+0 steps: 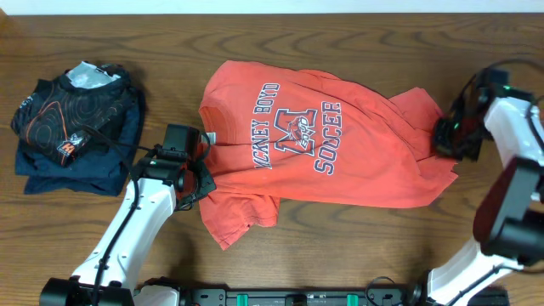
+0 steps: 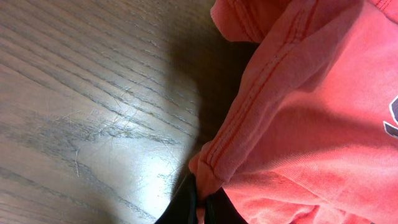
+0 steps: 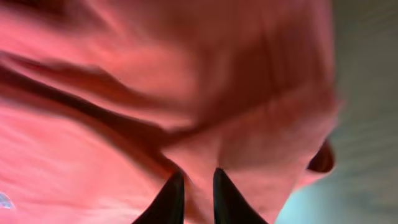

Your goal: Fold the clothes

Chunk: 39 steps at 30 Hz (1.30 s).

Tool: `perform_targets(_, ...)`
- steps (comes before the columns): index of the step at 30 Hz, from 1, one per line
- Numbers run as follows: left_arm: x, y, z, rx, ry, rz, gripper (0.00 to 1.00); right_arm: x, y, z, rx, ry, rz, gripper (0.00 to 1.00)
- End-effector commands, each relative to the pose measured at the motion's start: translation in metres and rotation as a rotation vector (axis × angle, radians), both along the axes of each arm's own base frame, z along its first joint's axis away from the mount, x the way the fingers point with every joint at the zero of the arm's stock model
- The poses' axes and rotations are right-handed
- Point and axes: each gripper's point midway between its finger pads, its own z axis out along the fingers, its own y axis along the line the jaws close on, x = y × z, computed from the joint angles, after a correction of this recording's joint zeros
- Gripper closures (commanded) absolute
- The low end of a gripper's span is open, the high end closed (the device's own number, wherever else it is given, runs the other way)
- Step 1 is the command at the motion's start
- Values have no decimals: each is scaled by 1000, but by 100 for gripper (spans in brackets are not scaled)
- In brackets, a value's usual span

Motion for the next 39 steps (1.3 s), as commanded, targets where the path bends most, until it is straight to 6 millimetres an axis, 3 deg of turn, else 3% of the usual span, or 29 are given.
perform_targets(1,0,4,-1,18,2,-6,94,-6,-13,4,-58,23,-22,82)
perform_targets(15,0,4,-1,18,1,-6,94,-31,-54,11,-72,61,-168,75)
perform_targets(20,0,4,-1,18,2,-6,94,-42,-65,3,-42,63,-230,75)
perform_targets(24,0,4,-1,18,2,-6,94,-47,-57,-14,-10,59,-237,71)
perform_targets(29,0,4,-1,18,2,-6,94,-38,-38,-34,74,-18,-234,61)
perform_targets(34,0,4,-1,18,2,-6,94,-31,-27,-45,100,-66,-215,59)
perform_targets(37,0,4,-1,18,2,-6,94,-29,-24,-46,98,-75,-204,62)
perform_targets(39,0,4,-1,18,2,-6,94,-28,-24,-46,94,-78,-200,75)
